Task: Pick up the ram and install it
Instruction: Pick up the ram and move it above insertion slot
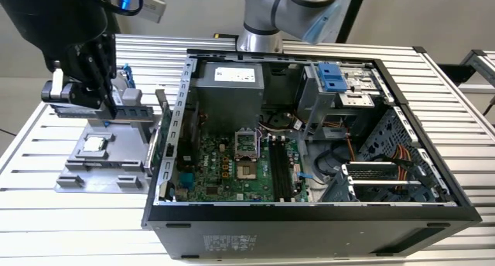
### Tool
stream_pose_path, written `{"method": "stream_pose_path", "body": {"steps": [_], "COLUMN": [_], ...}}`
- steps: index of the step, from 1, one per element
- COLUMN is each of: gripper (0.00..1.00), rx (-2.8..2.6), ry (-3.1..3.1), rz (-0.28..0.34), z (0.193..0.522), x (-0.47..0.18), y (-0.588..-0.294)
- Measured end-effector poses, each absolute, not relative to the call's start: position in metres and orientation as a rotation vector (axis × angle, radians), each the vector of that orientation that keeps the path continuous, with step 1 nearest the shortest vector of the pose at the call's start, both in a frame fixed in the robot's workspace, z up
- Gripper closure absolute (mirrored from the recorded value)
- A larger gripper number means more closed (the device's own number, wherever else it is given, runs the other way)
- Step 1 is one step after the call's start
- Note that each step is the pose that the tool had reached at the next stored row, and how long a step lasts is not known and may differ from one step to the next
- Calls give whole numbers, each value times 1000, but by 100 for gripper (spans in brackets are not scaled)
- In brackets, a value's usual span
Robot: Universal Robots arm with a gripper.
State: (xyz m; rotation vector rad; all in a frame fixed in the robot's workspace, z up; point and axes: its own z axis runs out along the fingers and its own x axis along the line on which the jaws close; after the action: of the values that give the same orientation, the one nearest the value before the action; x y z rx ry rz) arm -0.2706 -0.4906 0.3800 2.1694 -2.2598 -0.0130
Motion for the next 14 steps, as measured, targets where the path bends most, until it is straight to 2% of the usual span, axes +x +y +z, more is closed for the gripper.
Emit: {"method": "stream_pose_path", "body": {"steps": [14], "gripper": [100], "rx": [2169], "ry": [-2259], "rz": [-13], "z": [380], "x": [-261], "y": [-491]}}
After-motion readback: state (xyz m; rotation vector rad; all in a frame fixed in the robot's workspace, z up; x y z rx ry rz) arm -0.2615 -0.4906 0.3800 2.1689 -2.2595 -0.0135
